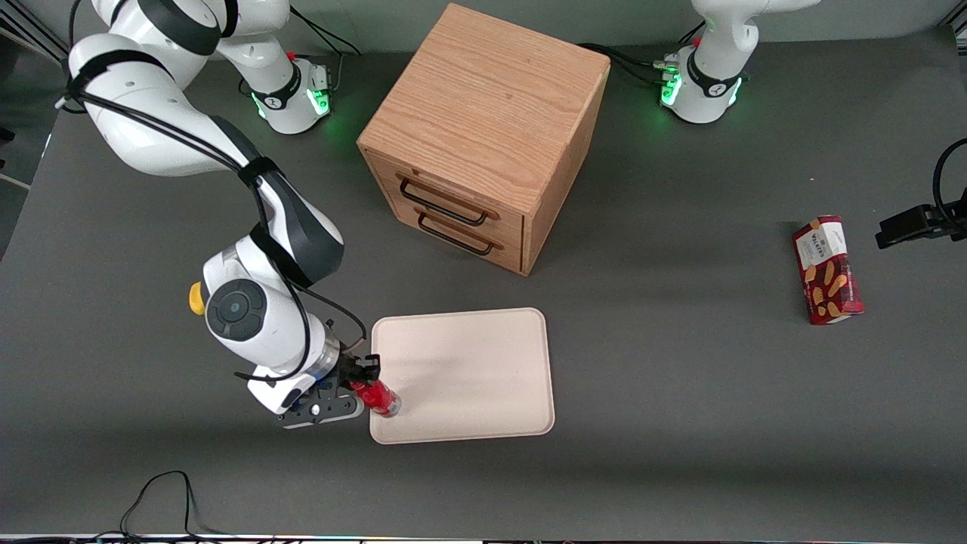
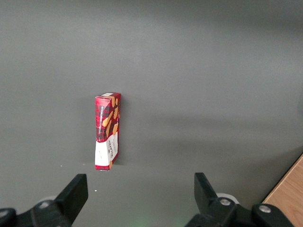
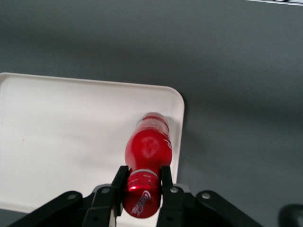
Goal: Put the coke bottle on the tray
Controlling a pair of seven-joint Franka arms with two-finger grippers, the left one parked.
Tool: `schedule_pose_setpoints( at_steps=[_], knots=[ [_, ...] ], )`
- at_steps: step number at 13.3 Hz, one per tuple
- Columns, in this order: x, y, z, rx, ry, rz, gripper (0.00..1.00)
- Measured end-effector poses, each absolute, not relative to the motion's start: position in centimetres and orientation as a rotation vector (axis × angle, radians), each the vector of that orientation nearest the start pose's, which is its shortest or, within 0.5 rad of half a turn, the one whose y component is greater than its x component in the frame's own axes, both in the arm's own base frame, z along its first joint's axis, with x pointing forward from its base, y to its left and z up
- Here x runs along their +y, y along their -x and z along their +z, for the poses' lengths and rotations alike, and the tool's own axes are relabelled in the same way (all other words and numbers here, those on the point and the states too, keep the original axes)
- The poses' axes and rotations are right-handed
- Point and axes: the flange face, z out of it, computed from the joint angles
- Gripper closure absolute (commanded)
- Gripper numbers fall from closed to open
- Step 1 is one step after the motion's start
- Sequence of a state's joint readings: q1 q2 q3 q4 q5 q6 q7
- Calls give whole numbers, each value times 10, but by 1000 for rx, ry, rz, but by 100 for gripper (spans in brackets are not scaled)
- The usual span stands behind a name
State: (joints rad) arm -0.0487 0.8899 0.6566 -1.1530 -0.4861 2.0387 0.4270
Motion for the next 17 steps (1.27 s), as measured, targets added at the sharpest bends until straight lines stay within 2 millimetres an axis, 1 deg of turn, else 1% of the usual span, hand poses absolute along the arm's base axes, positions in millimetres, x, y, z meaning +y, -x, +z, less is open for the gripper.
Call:
schedule_pose_setpoints(
  at_steps=[1, 3, 6, 8, 9, 10, 11, 13, 14, 15, 16, 17],
  knots=[
    [275, -722, 333, -210, 3019, -180, 0],
    [278, -721, 330, -215, 3015, -178, 0],
    [278, -723, 335, -210, 3009, -193, 0],
    [278, -722, 345, -210, 3018, -188, 0],
    [277, -720, 355, -214, 3031, -173, 0],
    [277, -716, 372, -219, 3047, -162, 0],
    [277, -709, 394, -226, 3072, -144, 0],
    [273, -688, 447, -218, 3101, -100, 0],
    [263, -676, 474, -186, 3099, -83, 0],
    [247, -665, 495, -144, 3098, -64, 0],
    [222, -654, 513, -107, 3091, -39, 0],
    [190, -641, 532, -65, 3069, -19, 0]
  ],
)
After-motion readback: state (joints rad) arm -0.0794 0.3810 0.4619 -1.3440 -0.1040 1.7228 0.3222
